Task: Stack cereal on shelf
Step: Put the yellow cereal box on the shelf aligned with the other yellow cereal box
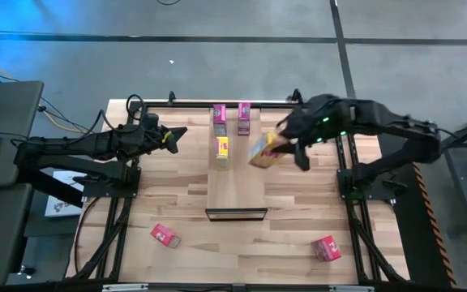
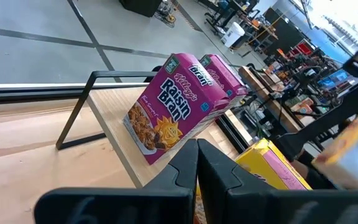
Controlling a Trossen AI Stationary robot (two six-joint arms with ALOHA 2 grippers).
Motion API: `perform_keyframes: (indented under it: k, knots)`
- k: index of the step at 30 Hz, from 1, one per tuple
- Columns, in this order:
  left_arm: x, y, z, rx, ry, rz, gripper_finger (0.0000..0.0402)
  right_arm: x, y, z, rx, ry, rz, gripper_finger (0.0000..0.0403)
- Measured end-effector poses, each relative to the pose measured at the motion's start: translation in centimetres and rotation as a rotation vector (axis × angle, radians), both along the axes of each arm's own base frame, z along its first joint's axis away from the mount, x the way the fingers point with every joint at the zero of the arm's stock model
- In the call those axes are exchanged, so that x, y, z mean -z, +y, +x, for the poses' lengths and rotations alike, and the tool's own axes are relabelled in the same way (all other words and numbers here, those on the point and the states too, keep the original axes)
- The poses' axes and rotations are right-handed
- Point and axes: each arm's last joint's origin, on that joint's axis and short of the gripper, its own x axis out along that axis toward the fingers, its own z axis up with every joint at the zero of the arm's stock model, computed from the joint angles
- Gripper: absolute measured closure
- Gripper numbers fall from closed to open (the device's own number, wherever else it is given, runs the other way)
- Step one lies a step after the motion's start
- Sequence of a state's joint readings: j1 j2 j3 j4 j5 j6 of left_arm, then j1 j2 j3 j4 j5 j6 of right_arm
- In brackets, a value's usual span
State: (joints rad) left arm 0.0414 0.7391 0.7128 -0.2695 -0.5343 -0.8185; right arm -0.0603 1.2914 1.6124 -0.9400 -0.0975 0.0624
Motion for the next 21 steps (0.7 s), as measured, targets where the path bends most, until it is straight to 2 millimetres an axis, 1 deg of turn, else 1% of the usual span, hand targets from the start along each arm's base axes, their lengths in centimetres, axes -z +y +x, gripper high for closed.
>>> perform_keyframes:
  k: [4,7,12,16,21]
  knots:
    - [0.0,0.0,0.0,0.000,0.000,0.000,0.0401,1.0,0.6,2.6,-0.093,0.082,-0.079,0.0286]
    - [0.0,0.0,0.0,0.000,0.000,0.000,0.0401,2.2,0.6,4.1,-0.126,0.160,-0.108,0.0286]
    - [0.0,0.0,0.0,0.000,0.000,0.000,0.0401,4.3,0.2,6.2,-0.104,0.253,-0.185,0.0286]
    - [0.0,0.0,0.0,0.000,0.000,0.000,0.0401,5.4,0.1,7.5,-0.115,0.291,-0.220,0.0283]
    - [0.0,0.0,0.0,0.000,0.000,0.000,0.0401,6.6,0.1,8.3,-0.125,0.340,-0.212,0.0274]
